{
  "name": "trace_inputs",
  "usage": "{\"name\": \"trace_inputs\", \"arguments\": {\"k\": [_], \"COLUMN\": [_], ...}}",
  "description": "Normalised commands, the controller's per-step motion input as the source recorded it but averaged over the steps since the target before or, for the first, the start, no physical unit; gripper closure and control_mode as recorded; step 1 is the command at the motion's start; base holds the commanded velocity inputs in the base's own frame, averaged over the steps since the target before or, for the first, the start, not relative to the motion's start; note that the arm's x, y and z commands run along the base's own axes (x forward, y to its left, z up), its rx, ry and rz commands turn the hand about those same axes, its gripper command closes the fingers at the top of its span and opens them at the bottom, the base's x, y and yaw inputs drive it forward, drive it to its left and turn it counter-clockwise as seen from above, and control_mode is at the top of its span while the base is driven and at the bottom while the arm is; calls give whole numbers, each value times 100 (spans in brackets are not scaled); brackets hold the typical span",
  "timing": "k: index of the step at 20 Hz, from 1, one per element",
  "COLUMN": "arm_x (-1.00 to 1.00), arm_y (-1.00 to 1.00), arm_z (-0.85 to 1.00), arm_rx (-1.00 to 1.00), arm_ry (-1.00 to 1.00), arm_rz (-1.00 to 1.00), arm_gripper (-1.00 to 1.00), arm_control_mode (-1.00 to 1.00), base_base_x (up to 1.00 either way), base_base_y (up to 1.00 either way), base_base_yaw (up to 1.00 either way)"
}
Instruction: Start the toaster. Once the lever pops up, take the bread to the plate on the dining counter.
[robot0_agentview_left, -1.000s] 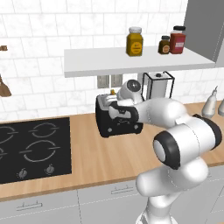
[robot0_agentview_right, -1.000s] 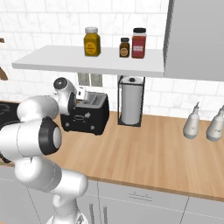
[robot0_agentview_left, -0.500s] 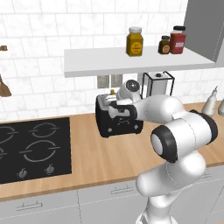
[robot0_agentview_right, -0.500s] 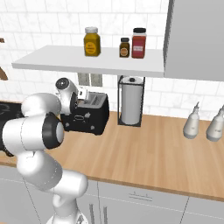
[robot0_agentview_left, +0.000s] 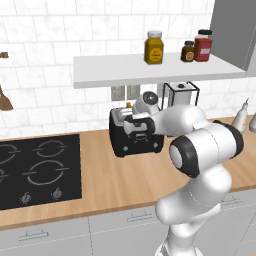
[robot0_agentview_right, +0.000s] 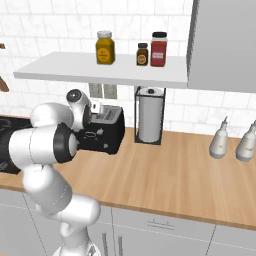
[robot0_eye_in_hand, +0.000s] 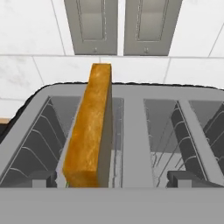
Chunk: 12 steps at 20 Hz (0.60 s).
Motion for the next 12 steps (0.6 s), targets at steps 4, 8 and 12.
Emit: {"name": "trace_inputs", "arguments": {"k": [4, 8, 12], "arm_x": [19, 18, 13], "arm_y": [0, 0, 0], "arm_z": [-7, -4, 0], "arm_rx": [0, 0, 0], "arm_ry": [-1, -1, -1], "arm_rz": [0, 0, 0], "arm_gripper": [-100, -100, -100], "arm_control_mode": [-100, -100, -100], "base_base_x": [0, 0, 0], "base_base_y": [0, 0, 0], "base_base_yaw": [0, 0, 0]}}
